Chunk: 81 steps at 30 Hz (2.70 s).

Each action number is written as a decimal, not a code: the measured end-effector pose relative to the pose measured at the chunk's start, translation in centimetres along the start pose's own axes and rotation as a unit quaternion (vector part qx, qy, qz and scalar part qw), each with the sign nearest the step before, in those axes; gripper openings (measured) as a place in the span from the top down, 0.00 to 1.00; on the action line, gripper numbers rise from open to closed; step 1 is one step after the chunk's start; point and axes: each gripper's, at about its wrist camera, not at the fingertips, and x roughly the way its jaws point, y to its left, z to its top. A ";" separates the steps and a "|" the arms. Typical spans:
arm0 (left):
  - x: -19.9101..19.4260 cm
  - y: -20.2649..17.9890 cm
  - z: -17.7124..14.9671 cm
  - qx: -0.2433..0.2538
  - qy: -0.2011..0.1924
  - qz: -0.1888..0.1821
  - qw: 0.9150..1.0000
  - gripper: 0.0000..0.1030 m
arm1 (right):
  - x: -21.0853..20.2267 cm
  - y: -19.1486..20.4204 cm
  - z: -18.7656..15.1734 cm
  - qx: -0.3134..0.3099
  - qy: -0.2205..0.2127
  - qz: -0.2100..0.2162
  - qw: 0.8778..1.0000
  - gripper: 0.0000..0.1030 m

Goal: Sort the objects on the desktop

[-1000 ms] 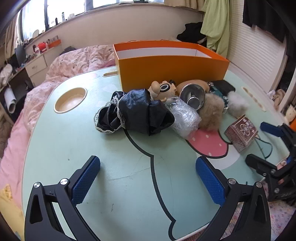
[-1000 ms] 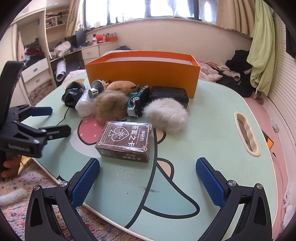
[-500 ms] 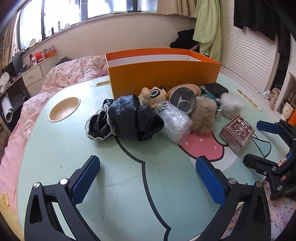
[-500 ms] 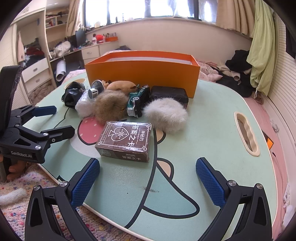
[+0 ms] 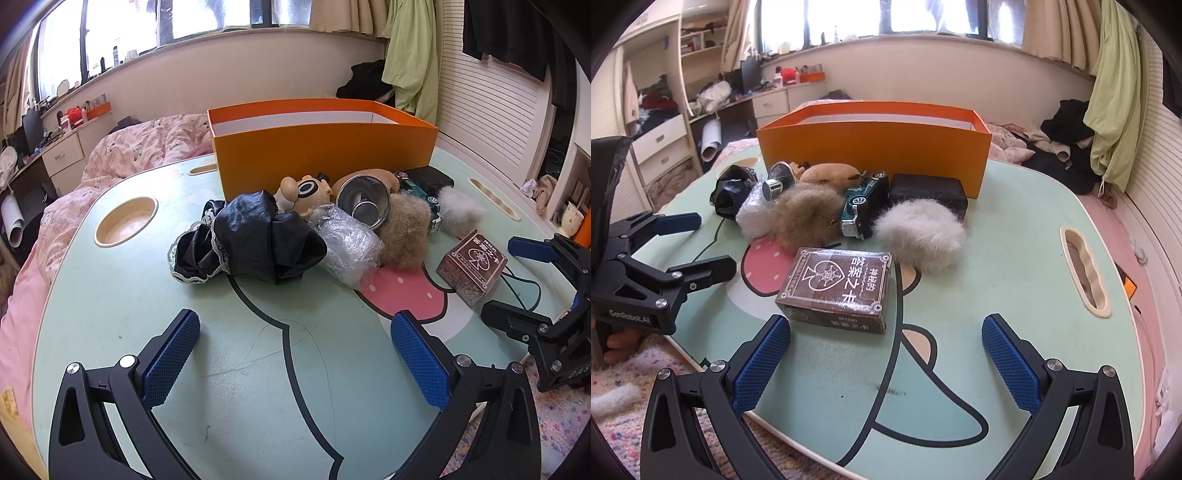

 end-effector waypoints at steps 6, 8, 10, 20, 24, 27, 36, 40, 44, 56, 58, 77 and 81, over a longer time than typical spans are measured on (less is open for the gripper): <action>0.0 0.0 0.0 -0.001 0.000 -0.001 1.000 0.00 | 0.0 0.1 0.3 0.000 -0.011 0.001 1.000 0.02; 0.1 0.0 0.0 -0.001 0.000 -0.001 1.000 0.00 | -0.5 0.6 0.4 -0.010 -0.025 0.002 1.000 0.04; 0.1 0.0 0.0 -0.001 0.000 -0.001 1.000 0.00 | -0.5 1.1 0.6 -0.023 -0.033 0.005 0.999 0.04; 0.1 0.0 0.0 -0.001 0.000 -0.002 1.000 0.00 | 1.8 2.2 2.7 -0.029 -0.013 0.016 0.999 0.38; 0.1 0.0 0.1 -0.001 0.000 -0.001 1.000 0.00 | 0.3 1.8 1.8 -0.017 -0.052 0.018 0.998 0.45; 0.1 0.0 0.0 -0.001 0.000 -0.002 1.000 0.00 | -0.9 1.3 0.7 -0.005 -0.080 0.025 0.996 0.45; -1.2 2.1 0.3 -0.049 -0.009 0.001 0.999 0.00 | -1.9 0.4 0.2 0.021 -0.098 0.037 0.994 0.45; -2.7 4.0 2.1 -0.083 -0.032 -0.014 0.996 0.00 | -1.9 0.6 0.2 0.016 -0.096 0.037 0.995 0.45; -1.8 5.1 4.5 -0.097 -0.023 -0.011 0.995 0.01 | -1.8 0.2 0.1 0.025 -0.094 0.041 0.994 0.45; 1.4 5.3 5.2 -0.096 0.018 -0.025 0.995 0.59 | -2.1 -0.2 0.0 0.036 -0.100 0.046 0.993 0.45; 0.5 5.5 5.0 -0.092 0.009 -0.017 0.996 0.62 | -2.2 -0.3 -0.1 0.039 -0.100 0.046 0.993 0.45; -2.4 4.1 14.7 -0.075 -0.063 -0.066 0.993 0.64 | -0.8 -2.7 12.5 0.045 -0.099 0.023 0.994 0.45; 0.9 4.0 17.6 -0.071 -0.049 -0.037 0.996 0.63 | 2.9 -3.6 16.5 0.056 -0.070 0.020 0.996 0.45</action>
